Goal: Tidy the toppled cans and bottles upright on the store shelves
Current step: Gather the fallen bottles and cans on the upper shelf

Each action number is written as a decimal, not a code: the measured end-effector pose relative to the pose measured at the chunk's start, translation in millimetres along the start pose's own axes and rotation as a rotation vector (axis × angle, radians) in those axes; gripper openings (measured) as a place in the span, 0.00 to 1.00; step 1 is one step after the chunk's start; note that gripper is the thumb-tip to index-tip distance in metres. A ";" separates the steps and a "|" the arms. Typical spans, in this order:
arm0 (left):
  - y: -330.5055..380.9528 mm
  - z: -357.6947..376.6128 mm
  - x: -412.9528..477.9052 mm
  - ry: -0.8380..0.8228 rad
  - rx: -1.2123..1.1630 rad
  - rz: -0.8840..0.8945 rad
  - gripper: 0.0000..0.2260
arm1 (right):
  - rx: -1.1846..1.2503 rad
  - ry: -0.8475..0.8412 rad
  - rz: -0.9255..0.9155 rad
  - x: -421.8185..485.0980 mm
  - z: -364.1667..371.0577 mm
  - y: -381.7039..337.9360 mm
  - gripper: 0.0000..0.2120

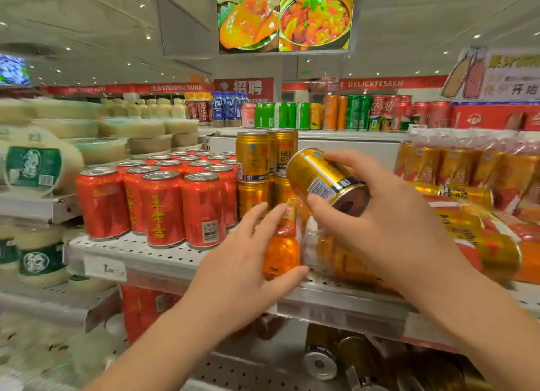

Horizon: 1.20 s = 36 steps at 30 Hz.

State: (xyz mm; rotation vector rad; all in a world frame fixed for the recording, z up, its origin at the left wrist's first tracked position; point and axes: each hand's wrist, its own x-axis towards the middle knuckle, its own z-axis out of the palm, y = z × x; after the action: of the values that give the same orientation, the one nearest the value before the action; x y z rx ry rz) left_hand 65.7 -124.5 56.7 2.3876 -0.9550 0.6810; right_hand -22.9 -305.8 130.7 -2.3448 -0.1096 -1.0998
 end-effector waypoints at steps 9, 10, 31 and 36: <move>-29.8 -33.6 -28.8 0.112 -0.260 -0.062 0.32 | -0.199 -0.078 0.149 17.8 33.0 -6.3 0.24; -35.6 -42.3 -34.1 0.133 -0.278 -0.075 0.32 | -0.231 -0.095 0.161 22.8 37.5 -6.6 0.24; -61.2 -49.2 -50.8 0.186 -0.482 -0.041 0.30 | -0.610 -0.400 0.185 49.1 113.8 -4.7 0.24; -59.9 -47.8 -46.6 0.215 -0.482 -0.023 0.31 | -0.505 -0.452 0.170 50.3 108.0 -4.9 0.23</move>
State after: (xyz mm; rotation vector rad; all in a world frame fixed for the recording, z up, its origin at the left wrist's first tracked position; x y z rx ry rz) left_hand 66.9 -35.0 50.7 1.8616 -0.8807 0.6032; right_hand 83.4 -254.7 113.6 -2.9554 0.2276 -0.5391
